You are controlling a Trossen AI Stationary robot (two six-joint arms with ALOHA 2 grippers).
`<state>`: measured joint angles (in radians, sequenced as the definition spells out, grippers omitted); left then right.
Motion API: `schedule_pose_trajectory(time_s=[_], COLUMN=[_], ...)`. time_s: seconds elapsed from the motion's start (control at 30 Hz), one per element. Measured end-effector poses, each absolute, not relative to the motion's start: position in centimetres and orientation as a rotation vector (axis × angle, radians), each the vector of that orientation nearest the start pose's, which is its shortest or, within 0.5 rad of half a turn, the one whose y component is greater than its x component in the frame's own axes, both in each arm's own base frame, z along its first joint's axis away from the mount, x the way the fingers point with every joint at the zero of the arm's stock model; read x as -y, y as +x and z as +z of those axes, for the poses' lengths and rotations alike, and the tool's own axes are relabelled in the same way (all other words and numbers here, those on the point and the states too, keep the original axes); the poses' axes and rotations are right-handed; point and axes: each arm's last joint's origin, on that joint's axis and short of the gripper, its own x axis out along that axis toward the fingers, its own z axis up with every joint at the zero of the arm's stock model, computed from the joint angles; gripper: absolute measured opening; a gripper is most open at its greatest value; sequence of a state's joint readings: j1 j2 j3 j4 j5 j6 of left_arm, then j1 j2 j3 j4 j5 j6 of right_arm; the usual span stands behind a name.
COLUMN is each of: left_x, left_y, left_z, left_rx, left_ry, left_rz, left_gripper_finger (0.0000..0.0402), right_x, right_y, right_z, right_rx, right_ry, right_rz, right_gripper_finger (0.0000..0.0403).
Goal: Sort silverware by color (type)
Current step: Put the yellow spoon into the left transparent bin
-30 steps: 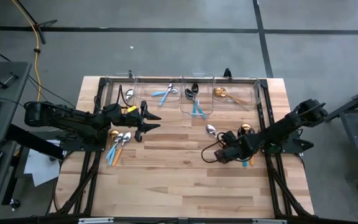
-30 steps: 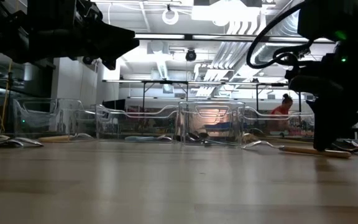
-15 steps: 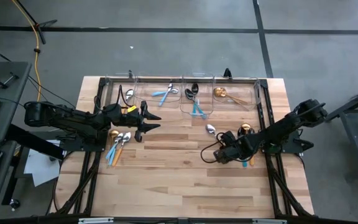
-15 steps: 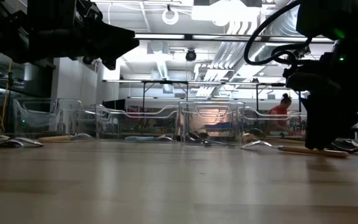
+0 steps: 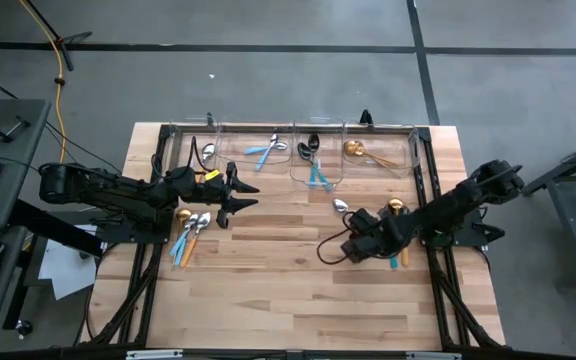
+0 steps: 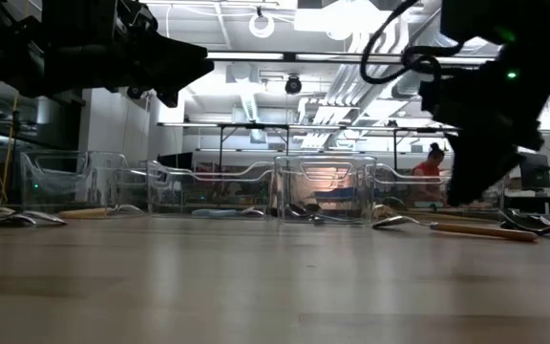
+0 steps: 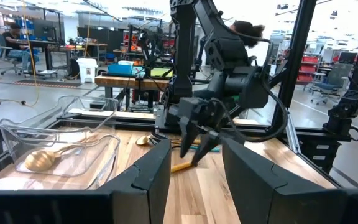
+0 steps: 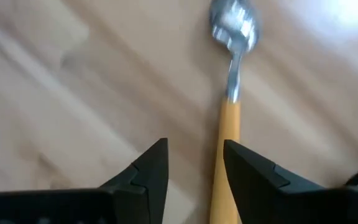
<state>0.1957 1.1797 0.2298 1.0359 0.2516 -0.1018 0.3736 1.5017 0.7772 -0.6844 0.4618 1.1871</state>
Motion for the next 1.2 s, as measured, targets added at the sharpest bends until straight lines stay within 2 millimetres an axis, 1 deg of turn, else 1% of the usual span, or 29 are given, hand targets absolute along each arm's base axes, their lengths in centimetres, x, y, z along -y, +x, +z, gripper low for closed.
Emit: schedule_pose_trajectory(time_s=[0.1,0.2,0.3,0.47,0.63,0.87,0.97,1.07,1.13,1.2], left_x=[-3.3,-3.3,-3.3,-3.3,-3.3,-3.3,-3.3,-3.3,-3.3,-3.3], left_y=[20.4,20.4,20.4,20.4,20.4,20.4,20.4,20.4,20.4,20.4], left_z=[19.1,19.1,19.2,19.2,19.1,19.1,19.1,19.1,19.1,19.1], left_rx=[0.081,0.081,0.082,0.082,0.081,0.081,0.081,0.081,0.081,0.081], left_ry=[-0.082,-0.082,-0.082,-0.082,-0.082,-0.082,-0.082,-0.082,-0.082,-0.082], left_rz=[-0.06,-0.06,-0.06,-0.06,-0.06,-0.06,-0.06,-0.06,-0.06,-0.06], left_gripper_finger=[0.0133,0.0133,0.0134,0.0134,0.0134,0.0133,0.0134,0.0133,0.0134,0.0133], right_x=[-6.4,-4.9,-3.5,-2.2,-1.6,-1.6,-1.6,-1.6,-1.6,-1.8], right_y=[23.3,23.6,23.9,24.6,24.8,25.3,25.4,25.5,25.5,25.5], right_z=[15.9,15.4,14.9,15.0,14.1,12.2,11.9,12.0,12.0,12.0], right_rx=[-1.004,-1.006,-1.01,-1.0,-1.061,-1.128,-1.132,-1.122,-1.118,-1.118], right_ry=[0.436,0.427,0.427,0.416,0.405,0.362,0.359,0.37,0.379,0.379], right_rz=[-0.802,-0.815,-0.794,-0.756,-0.742,-0.757,-0.759,-0.751,-0.747,-0.739], right_gripper_finger=[0.0138,0.0138,0.0138,0.0138,0.0138,0.0138,0.0134,0.011,0.0077,0.0032])
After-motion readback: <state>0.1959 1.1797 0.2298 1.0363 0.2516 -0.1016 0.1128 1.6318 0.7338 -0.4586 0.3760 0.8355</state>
